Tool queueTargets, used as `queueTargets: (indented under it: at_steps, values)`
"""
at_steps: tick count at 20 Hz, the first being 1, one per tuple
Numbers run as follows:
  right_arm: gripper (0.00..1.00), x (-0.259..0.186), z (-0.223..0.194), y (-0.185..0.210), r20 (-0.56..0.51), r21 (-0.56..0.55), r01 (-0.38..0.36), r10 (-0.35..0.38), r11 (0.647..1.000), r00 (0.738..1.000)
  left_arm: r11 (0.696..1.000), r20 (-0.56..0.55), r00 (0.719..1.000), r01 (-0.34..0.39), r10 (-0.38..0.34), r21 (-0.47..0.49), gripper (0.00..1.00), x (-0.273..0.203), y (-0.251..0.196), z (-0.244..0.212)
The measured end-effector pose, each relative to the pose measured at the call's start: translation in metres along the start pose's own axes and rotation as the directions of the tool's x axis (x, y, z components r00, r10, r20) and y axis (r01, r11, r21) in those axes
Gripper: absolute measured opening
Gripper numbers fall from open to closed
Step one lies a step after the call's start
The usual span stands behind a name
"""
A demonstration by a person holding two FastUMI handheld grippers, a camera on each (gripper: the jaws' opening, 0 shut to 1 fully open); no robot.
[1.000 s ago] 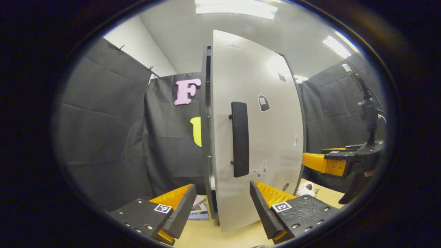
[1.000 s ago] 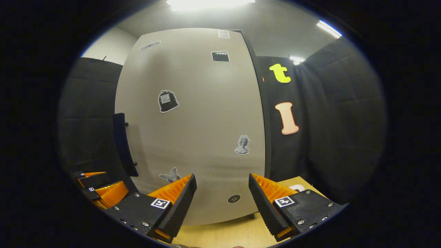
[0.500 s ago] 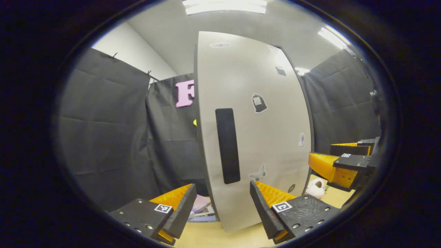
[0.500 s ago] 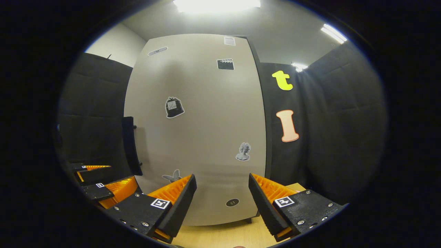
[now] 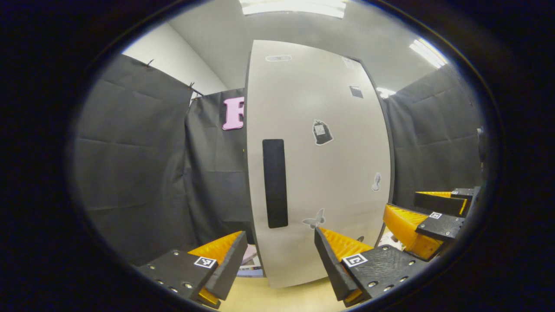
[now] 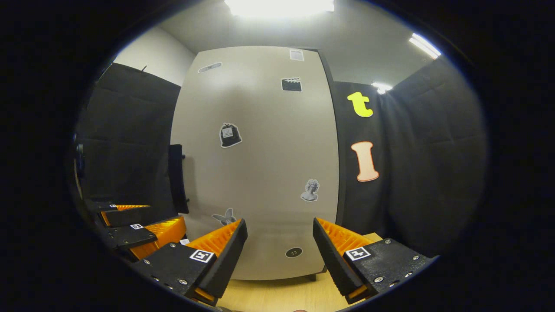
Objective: Open the cabinet door with the right hand, grasp the bottle in the cabinet with the left hand and place it on the coaster, then close the cabinet door with the right hand.
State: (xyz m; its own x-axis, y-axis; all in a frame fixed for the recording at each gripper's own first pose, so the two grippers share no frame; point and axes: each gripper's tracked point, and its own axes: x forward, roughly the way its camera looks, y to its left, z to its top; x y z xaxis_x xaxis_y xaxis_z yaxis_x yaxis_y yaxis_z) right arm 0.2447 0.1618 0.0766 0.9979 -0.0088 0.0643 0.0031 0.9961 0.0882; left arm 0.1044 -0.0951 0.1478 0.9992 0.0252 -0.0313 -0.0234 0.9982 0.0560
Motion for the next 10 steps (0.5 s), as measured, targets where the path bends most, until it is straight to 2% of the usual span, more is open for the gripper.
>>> queueTargets:
  at_steps: [2, 3, 4, 5, 9, 10]
  values:
    - [0.91, 0.0003, 0.0037, 0.0034, 0.017, -0.015, -0.011, 0.011, 1.0, 1.0, 1.0, 0.001, 1.0, -0.012, 0.012, -0.003, 0.93, 0.0007, 0.0011, -0.0005]
    - [0.94, 0.0003, 0.0033, 0.0035, 0.016, -0.013, -0.013, 0.014, 1.0, 1.0, 1.0, 0.005, 1.0, -0.021, 0.021, -0.006, 0.89, 0.0007, 0.0025, 0.0008]
    - [0.94, 0.0009, 0.003, 0.0044, 0.014, -0.007, -0.016, 0.016, 1.0, 1.0, 1.0, 0.011, 1.0, -0.025, 0.025, -0.01, 0.92, 0.0009, 0.0016, 0.002]
    - [0.94, 0.0009, 0.0027, 0.004, 0.011, 0.002, -0.017, 0.017, 1.0, 1.0, 1.0, 0.018, 1.0, -0.026, 0.026, -0.011, 0.89, 0.0009, 0.0007, 0.0038]
    - [0.94, 0.0017, 0.0021, 0.0015, 0.003, 0.009, -0.014, 0.014, 1.0, 1.0, 0.999, 0.033, 0.999, -0.039, 0.04, -0.026, 0.89, 0.0028, 0.0011, 0.0069]
    - [0.94, 0.0017, -0.0001, 0.0029, -0.003, 0.006, -0.019, 0.019, 1.0, 1.0, 0.999, 0.031, 0.999, -0.038, 0.039, -0.029, 0.93, 0.0032, -0.0009, 0.0073]
